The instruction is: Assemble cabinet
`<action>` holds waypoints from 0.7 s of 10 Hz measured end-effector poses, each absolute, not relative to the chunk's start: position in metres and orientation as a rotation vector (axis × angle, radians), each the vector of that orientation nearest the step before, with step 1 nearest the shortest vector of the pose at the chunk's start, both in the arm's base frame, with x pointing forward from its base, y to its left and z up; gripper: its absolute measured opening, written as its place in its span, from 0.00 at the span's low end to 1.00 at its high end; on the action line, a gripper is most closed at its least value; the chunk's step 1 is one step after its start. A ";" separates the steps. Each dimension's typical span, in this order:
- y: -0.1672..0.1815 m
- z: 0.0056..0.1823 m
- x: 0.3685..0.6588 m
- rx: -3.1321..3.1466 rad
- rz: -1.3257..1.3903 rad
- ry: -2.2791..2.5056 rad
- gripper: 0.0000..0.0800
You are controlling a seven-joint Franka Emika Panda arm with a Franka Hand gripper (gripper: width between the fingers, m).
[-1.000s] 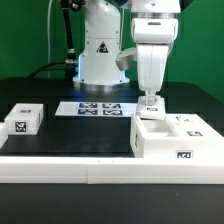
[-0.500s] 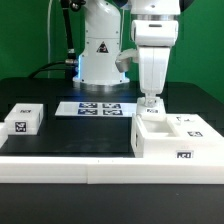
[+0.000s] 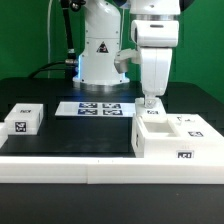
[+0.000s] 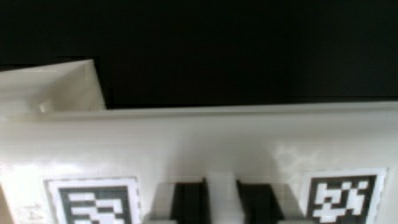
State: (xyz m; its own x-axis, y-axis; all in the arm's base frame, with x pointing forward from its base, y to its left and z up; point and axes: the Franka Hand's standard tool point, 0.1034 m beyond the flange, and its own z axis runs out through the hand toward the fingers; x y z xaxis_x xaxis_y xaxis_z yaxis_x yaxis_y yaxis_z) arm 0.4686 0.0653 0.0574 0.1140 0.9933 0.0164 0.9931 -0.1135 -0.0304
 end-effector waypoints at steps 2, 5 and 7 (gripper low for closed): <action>0.065 0.057 0.469 -2.319 0.012 -2.069 0.09; 0.062 0.056 0.495 -2.296 -0.013 -2.098 0.09; 0.060 0.056 0.520 -2.300 -0.032 -2.102 0.09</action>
Offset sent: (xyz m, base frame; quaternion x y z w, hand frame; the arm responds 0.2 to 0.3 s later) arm 0.0289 -0.0007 -0.0082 0.0290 0.0010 -0.0591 0.9978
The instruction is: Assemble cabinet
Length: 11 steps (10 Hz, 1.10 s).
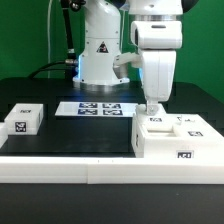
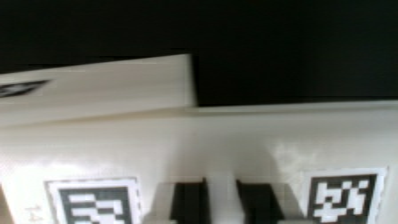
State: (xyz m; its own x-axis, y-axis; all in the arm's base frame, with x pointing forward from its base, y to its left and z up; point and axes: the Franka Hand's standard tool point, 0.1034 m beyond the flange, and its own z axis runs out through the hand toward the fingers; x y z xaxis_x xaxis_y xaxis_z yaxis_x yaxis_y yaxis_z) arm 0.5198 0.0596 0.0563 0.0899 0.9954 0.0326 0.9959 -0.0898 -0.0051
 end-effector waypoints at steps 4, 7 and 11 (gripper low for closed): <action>0.058 0.057 0.532 -2.277 -0.054 -2.138 0.09; 0.058 0.056 0.534 -2.270 -0.053 -2.145 0.09; 0.058 0.057 0.567 -2.247 -0.061 -2.168 0.09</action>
Offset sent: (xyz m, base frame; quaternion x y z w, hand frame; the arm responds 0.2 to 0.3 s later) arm 0.0000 0.0000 0.0000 0.0000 0.0000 0.0000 1.0000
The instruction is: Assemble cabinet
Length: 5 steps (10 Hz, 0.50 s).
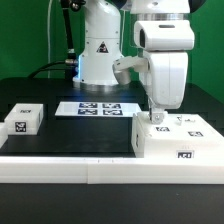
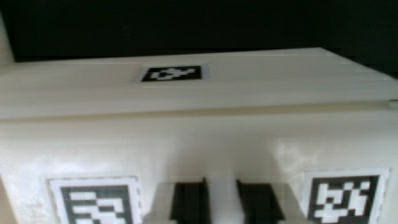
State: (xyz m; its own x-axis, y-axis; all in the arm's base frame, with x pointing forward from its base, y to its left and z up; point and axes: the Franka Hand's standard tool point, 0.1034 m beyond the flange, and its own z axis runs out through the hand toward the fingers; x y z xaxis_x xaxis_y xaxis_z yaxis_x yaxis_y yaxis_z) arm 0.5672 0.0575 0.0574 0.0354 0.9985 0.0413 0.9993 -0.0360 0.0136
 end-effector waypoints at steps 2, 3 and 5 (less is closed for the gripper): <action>0.057 0.057 0.575 -2.248 -0.057 -2.162 0.09; 0.056 0.057 0.575 -2.250 -0.058 -2.161 0.09; 0.056 0.057 0.575 -2.251 -0.059 -2.160 0.11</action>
Offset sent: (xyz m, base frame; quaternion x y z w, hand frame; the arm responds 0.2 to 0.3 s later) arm 0.0000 0.0000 0.0000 0.0000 0.0000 0.0000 1.0000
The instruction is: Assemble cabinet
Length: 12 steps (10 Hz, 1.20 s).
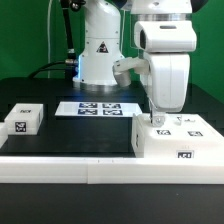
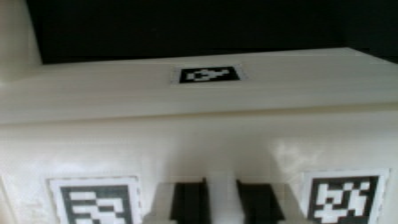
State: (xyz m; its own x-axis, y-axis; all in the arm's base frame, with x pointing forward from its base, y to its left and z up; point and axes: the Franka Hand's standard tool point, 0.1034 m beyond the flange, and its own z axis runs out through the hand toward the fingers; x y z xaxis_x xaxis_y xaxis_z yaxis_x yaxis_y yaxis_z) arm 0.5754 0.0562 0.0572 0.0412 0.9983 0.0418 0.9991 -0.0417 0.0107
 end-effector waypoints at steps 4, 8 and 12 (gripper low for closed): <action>0.056 0.057 0.575 -2.251 -0.058 -2.159 0.55; 0.056 0.057 0.575 -2.251 -0.058 -2.159 0.98; 0.055 0.072 0.558 -2.509 -0.119 -1.902 1.00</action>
Offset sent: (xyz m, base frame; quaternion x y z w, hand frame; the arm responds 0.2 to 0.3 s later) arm 0.0000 0.0000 0.0000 0.0000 0.0000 0.0000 1.0000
